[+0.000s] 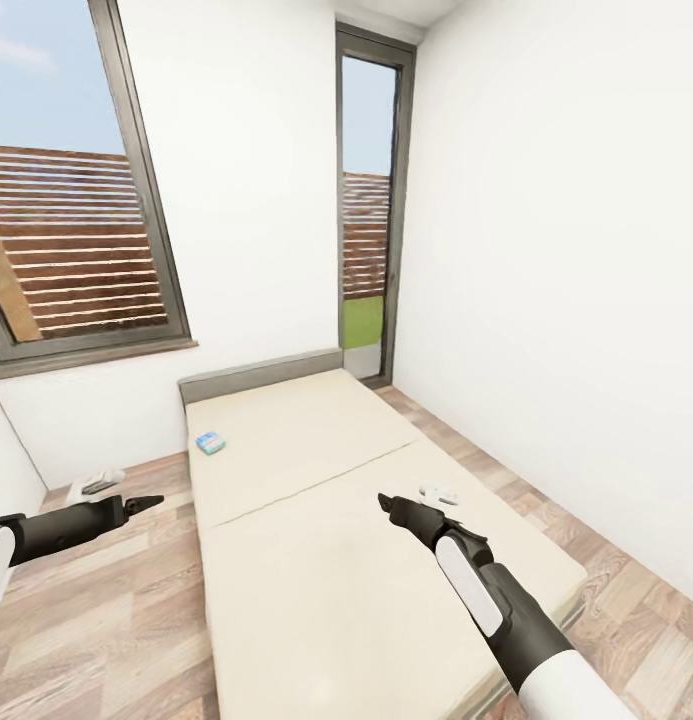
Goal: Put all the toys in the child's room - the three board games (two on the bed and one on the table), the two jigsaw puzzles on the table, and the tennis ball on the table - inside the toy box on the table in the child's room.
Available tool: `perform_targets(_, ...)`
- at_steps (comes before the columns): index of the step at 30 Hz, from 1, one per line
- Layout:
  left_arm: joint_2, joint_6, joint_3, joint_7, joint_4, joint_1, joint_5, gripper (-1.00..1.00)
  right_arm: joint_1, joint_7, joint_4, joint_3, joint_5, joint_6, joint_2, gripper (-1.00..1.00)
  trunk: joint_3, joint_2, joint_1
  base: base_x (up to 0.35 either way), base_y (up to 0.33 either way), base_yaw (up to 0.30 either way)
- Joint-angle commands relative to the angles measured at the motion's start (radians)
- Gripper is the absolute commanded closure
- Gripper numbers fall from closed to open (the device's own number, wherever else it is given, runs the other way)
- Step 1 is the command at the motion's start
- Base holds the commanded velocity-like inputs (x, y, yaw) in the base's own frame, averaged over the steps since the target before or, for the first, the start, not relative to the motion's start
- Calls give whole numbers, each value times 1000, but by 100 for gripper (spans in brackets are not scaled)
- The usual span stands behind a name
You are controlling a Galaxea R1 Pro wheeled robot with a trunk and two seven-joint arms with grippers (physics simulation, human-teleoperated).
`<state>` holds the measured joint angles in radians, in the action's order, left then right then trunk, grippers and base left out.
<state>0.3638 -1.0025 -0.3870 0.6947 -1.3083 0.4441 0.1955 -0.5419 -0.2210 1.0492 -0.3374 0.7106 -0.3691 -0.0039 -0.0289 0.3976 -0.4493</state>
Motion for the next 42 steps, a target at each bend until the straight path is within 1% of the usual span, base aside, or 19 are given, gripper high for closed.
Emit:
perform_targets(1, 0, -5, -1, 3, 0, 1, 1, -100, -1, -9, 2, -2, 9, -2, 0, -100, -2, 2, -1, 1, 19, -32)
perform_targets(7, 0, -5, -1, 3, 0, 1, 1, -100, -1, -9, 2, -2, 9, -2, -1, -100, -2, 2, -1, 0, 85, -62)
perform_targets(12, 0, -5, -1, 3, 0, 1, 1, -100, -1, -9, 2, -2, 9, -2, -1, -100, 0, 2, -1, 0, 138, -154)
perform_targets(19, 0, -5, -1, 3, 0, 2, 1, -100, -1, -9, 2, -2, 9, -2, -1, -100, 1, 2, -1, -10, 42, -115)
perform_targets(29, 0, -5, -1, 4, 0, 1, 1, -100, -1, -9, 2, -2, 9, -2, -1, -100, 2, 2, -1, -115, 50, -17)
perform_targets(42, 0, -5, -1, 3, 0, 1, 1, -100, -1, -9, 2, -2, 9, -2, -1, -100, 2, 2, -1, -17, 8, -1)
